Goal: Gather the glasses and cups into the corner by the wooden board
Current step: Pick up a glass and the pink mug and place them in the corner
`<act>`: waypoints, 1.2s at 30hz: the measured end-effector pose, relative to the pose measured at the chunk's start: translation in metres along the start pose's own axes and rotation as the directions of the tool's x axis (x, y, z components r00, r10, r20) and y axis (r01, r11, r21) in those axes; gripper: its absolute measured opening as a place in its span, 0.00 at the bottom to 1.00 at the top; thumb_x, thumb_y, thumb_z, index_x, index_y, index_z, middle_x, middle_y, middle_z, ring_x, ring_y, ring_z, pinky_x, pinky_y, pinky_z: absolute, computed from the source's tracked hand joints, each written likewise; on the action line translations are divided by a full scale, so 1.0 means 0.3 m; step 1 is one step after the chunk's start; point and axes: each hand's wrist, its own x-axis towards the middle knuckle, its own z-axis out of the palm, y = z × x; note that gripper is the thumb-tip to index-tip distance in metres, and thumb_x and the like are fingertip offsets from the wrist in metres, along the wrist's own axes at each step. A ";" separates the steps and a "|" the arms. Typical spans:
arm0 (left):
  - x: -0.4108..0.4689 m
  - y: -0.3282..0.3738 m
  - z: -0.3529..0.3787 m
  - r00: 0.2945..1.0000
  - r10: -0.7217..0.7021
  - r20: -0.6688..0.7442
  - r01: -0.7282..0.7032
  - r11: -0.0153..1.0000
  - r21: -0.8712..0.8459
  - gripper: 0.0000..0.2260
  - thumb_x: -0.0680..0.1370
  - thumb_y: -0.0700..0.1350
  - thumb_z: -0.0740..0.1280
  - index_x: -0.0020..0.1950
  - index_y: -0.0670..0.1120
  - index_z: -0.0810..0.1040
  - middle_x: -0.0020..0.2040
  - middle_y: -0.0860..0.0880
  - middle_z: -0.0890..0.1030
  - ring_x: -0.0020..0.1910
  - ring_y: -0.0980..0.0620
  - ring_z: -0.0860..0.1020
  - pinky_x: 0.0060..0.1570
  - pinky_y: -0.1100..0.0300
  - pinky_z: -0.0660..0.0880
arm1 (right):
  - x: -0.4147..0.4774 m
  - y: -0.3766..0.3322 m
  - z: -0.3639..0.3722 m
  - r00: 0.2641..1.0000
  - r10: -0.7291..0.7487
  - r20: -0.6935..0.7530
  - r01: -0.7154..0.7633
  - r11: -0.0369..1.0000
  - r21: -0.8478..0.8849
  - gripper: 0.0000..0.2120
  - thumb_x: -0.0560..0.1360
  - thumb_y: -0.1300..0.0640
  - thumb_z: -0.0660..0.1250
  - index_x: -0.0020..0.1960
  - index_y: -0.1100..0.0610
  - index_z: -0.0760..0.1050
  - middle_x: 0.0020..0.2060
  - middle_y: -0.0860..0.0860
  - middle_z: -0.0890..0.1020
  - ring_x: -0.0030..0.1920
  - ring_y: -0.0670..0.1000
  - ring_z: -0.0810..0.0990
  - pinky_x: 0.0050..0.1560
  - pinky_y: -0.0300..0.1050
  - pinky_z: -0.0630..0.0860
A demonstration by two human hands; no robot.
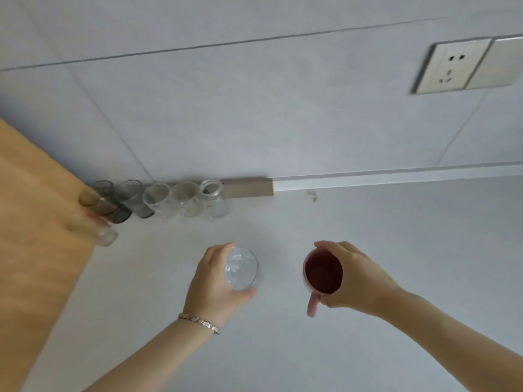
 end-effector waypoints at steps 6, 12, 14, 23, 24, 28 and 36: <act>0.131 -0.359 -0.301 0.988 -0.144 -0.062 0.152 0.974 0.170 0.36 0.61 0.48 0.77 0.67 0.49 0.68 0.65 0.50 0.70 0.64 0.48 0.72 0.58 0.55 0.75 | 0.171 -0.356 0.204 0.994 -0.084 0.067 0.087 0.996 -0.036 0.41 0.61 0.52 0.74 0.71 0.43 0.60 0.63 0.41 0.70 0.61 0.46 0.73 0.57 0.41 0.74; 0.335 -0.588 -0.457 0.958 -0.267 -0.105 0.287 0.899 0.330 0.34 0.61 0.50 0.78 0.64 0.45 0.70 0.63 0.45 0.72 0.64 0.43 0.70 0.57 0.51 0.74 | 0.278 -0.520 0.313 0.987 -0.112 0.111 0.121 0.990 -0.074 0.42 0.60 0.50 0.75 0.70 0.43 0.60 0.63 0.43 0.71 0.61 0.48 0.73 0.58 0.44 0.75; 0.399 -0.643 -0.487 0.949 -0.284 -0.133 0.314 0.880 0.357 0.33 0.60 0.50 0.79 0.59 0.42 0.72 0.59 0.42 0.74 0.63 0.41 0.69 0.56 0.50 0.73 | 0.301 -0.547 0.339 0.988 -0.105 0.113 0.114 0.991 -0.075 0.42 0.60 0.50 0.74 0.70 0.43 0.60 0.63 0.43 0.71 0.62 0.48 0.73 0.58 0.44 0.75; 0.537 -0.768 -0.504 0.976 -0.209 -0.054 0.206 0.824 0.527 0.37 0.63 0.53 0.77 0.66 0.39 0.68 0.61 0.40 0.74 0.63 0.41 0.68 0.64 0.53 0.66 | 0.406 -0.634 0.424 0.982 -0.069 0.174 0.081 0.995 -0.063 0.44 0.58 0.51 0.76 0.71 0.44 0.60 0.64 0.44 0.70 0.65 0.49 0.70 0.62 0.44 0.72; 0.537 -0.778 -0.503 0.982 -0.185 -0.050 0.182 0.818 0.546 0.38 0.64 0.55 0.76 0.67 0.39 0.67 0.62 0.41 0.74 0.64 0.41 0.67 0.66 0.53 0.64 | 0.426 -0.651 0.434 0.980 -0.069 0.186 0.083 0.994 -0.065 0.45 0.58 0.51 0.76 0.71 0.44 0.60 0.64 0.44 0.69 0.65 0.50 0.70 0.62 0.45 0.72; 0.534 -0.816 -0.496 0.991 -0.096 -0.095 0.135 0.762 0.634 0.42 0.62 0.59 0.76 0.67 0.38 0.69 0.58 0.41 0.77 0.62 0.40 0.70 0.63 0.50 0.67 | 0.520 -0.747 0.494 0.971 -0.075 0.229 0.093 0.993 -0.071 0.47 0.58 0.52 0.77 0.72 0.45 0.58 0.64 0.47 0.70 0.65 0.52 0.69 0.63 0.48 0.72; 0.519 -0.881 -0.476 0.994 0.018 -0.104 0.061 0.706 0.705 0.42 0.50 0.59 0.80 0.57 0.35 0.79 0.50 0.39 0.84 0.54 0.40 0.82 0.51 0.46 0.79 | 0.708 -0.939 0.599 0.975 -0.086 0.206 0.091 0.996 -0.012 0.50 0.57 0.52 0.80 0.71 0.55 0.57 0.66 0.51 0.68 0.65 0.55 0.69 0.62 0.50 0.72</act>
